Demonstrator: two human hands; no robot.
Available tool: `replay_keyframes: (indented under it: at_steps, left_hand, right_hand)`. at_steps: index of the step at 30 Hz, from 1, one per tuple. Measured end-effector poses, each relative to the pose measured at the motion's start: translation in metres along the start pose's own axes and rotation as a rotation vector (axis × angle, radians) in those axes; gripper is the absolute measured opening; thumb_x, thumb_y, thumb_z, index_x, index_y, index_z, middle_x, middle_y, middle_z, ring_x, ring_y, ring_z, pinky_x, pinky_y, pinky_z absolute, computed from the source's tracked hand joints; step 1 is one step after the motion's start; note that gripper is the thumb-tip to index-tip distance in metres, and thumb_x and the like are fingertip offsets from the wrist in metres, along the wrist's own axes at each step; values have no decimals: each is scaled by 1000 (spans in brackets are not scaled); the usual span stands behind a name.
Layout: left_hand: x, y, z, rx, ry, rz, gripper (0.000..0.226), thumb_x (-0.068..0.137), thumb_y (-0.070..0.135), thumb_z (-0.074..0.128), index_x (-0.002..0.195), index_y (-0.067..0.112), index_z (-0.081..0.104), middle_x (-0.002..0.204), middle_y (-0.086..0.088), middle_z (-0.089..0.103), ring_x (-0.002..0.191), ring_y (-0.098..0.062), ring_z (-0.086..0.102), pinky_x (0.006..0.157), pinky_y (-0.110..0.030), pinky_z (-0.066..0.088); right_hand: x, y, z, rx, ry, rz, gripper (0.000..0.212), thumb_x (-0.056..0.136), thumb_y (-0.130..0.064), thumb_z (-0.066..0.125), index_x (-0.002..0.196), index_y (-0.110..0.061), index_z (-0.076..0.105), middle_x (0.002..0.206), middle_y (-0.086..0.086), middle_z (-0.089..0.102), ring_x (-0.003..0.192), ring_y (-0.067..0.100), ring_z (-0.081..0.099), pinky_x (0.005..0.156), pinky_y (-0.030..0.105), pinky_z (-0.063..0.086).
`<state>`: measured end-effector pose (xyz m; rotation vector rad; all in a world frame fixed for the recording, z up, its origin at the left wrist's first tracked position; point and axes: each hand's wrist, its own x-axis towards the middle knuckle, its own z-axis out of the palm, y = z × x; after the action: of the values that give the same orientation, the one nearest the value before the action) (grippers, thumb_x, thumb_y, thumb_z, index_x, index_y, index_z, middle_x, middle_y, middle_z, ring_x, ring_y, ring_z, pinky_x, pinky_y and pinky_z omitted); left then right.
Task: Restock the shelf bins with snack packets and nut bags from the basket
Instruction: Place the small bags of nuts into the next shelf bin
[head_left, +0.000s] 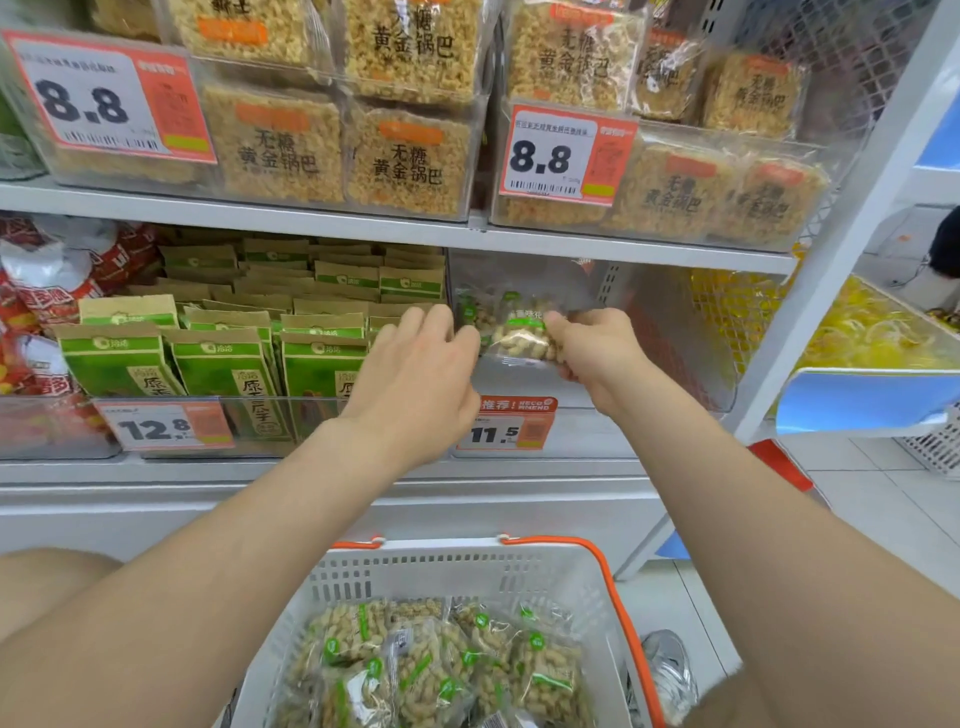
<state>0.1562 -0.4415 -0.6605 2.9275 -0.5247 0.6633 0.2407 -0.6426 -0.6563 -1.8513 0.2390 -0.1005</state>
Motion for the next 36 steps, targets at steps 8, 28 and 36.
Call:
replay_keyframes:
  at_steps: [8, 28, 36]
  left_hand:
    - [9, 4, 5, 124, -9, 50, 19, 85, 38, 49, 88, 20, 43, 94, -2, 31, 82, -24, 35, 71, -38, 27]
    - [-3, -3, 12, 70, -15, 81, 20, 95, 37, 46, 103, 21, 36, 78, 2, 57, 72, -26, 48, 49, -33, 25]
    - [-19, 7, -1, 45, -95, 23, 21, 97, 40, 47, 89, 21, 41, 74, 6, 47, 70, -23, 49, 46, -30, 26]
  right_hand:
    - [103, 56, 36, -229, -115, 130, 51, 84, -21, 68, 132, -11, 57, 126, 12, 65, 110, 30, 66, 97, 47, 59]
    - [75, 33, 59, -72, -207, 209, 29, 94, -9, 66, 122, -2, 64, 97, 16, 78, 85, 31, 78, 69, 39, 66]
    - [31, 3, 26, -431, -54, -221, 30, 82, -15, 51, 94, -4, 75, 89, 13, 75, 88, 35, 71, 77, 41, 62]
